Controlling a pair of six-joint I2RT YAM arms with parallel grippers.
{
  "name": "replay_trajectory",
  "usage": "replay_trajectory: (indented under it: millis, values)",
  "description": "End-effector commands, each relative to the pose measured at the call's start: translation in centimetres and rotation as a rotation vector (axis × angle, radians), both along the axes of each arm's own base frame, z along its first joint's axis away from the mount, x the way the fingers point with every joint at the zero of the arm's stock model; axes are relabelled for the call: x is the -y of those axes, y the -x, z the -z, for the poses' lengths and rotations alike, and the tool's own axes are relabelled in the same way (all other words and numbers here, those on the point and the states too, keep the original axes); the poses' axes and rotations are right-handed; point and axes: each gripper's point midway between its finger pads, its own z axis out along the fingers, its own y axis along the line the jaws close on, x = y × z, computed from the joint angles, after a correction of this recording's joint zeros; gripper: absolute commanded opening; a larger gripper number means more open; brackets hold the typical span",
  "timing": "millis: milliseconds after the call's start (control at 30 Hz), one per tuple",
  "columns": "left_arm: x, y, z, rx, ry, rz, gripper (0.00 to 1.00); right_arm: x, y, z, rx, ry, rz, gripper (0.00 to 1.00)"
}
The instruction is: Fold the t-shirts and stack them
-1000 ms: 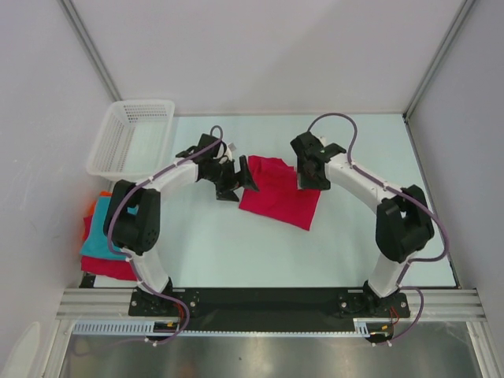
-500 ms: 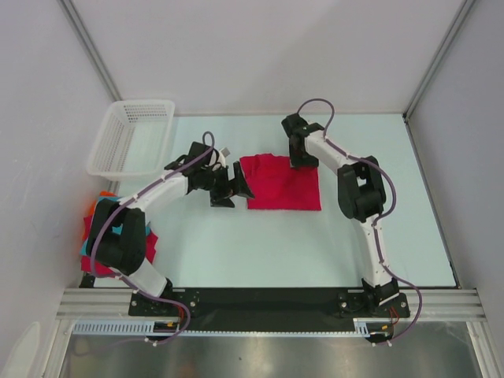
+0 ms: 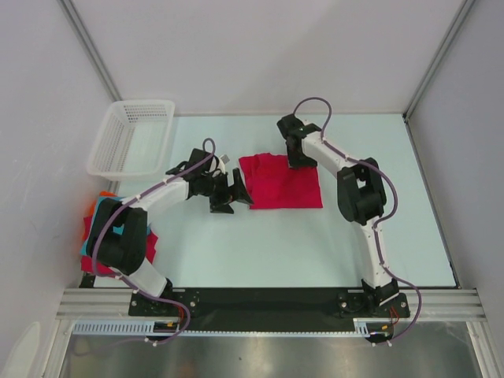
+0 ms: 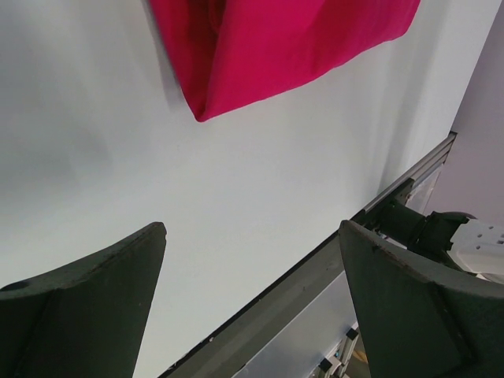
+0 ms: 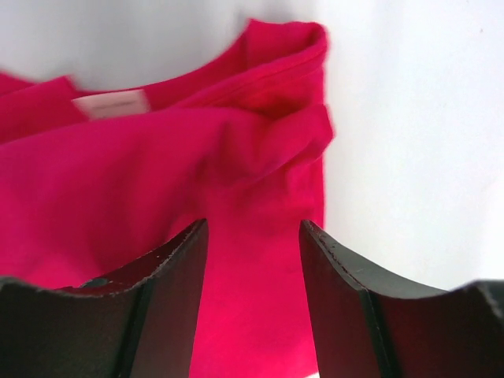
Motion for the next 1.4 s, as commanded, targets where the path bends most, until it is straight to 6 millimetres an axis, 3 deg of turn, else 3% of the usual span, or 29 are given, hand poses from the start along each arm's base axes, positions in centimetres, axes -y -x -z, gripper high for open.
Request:
replay_trajectory:
  millis: [0, 167, 367, 400, 433, 500, 533, 600, 633, 800, 933, 967, 1067, 1200, 1300, 1367]
  values:
    - [0.2, -0.1, 0.2, 0.016, 0.021, 0.001, 0.96, -3.3, -0.6, -7.2, 0.15, -0.097, -0.029, 0.55]
    - [0.0, 0.5, 1.1, 0.002, 0.014, 0.005, 0.96, -5.7, -0.7, -8.2, 0.159, -0.12, -0.067, 0.56]
    - [-0.1, 0.8, 1.1, 0.006, 0.015, 0.012, 0.96, -7.7, -1.9, -5.6, 0.115, -0.144, -0.102, 0.56]
    - [-0.2, 0.9, 1.1, 0.006, 0.013, 0.01, 0.96, -7.9, -2.2, -4.0, 0.091, -0.136, -0.108, 0.56]
    - [-0.2, 0.9, 1.1, 0.009, 0.008, 0.013, 0.96, -8.6, -2.9, -4.7, 0.111, -0.155, -0.127, 0.56]
    - [-0.4, 1.2, 1.2, 0.008, -0.001, 0.011, 0.96, -9.2, -3.8, -4.1, 0.114, -0.164, -0.142, 0.56]
    - [-0.5, 1.3, 1.3, 0.006, -0.005, 0.012, 0.96, -9.8, -4.1, -2.5, 0.088, -0.172, -0.163, 0.56]
    - [-0.6, 1.5, 1.2, 0.006, -0.007, 0.01, 0.96, -10.6, -5.6, -3.2, 0.123, -0.213, -0.18, 0.58]
    - [-0.7, 1.6, 1.2, 0.005, -0.009, 0.009, 0.96, -10.8, -5.9, -1.9, 0.106, -0.22, -0.191, 0.6]
    - [-1.2, 2.0, 1.7, 0.003, -0.037, -0.001, 0.96, -10.1, -7.5, -2.2, 0.142, -0.246, -0.182, 0.61]
    - [-1.4, 1.9, 2.0, -0.004, -0.046, -0.012, 0.96, -8.9, -8.2, -5.5, 0.22, -0.225, -0.178, 0.61]
    - [-1.3, 1.8, 2.1, -0.004, -0.047, -0.014, 0.96, -8.8, -8.4, -7.3, 0.259, -0.229, -0.181, 0.6]
    - [-1.5, 1.8, 2.1, 0.001, -0.054, -0.024, 0.96, -8.3, -8.6, -10.1, 0.321, -0.214, -0.181, 0.6]
    - [-1.8, 2.0, 2.1, 0.019, -0.062, -0.034, 0.96, -8.1, -8.1, -15.6, 0.423, -0.225, -0.185, 0.59]
    - [-2.1, 2.6, 2.3, 0.017, -0.064, -0.038, 0.96, -8.5, -6.9, -18.5, 0.468, -0.214, -0.194, 0.6]
    - [-2.1, 3.0, 2.3, 0.02, -0.056, -0.04, 0.96, -8.7, -5.8, -18.3, 0.447, -0.205, -0.202, 0.6]
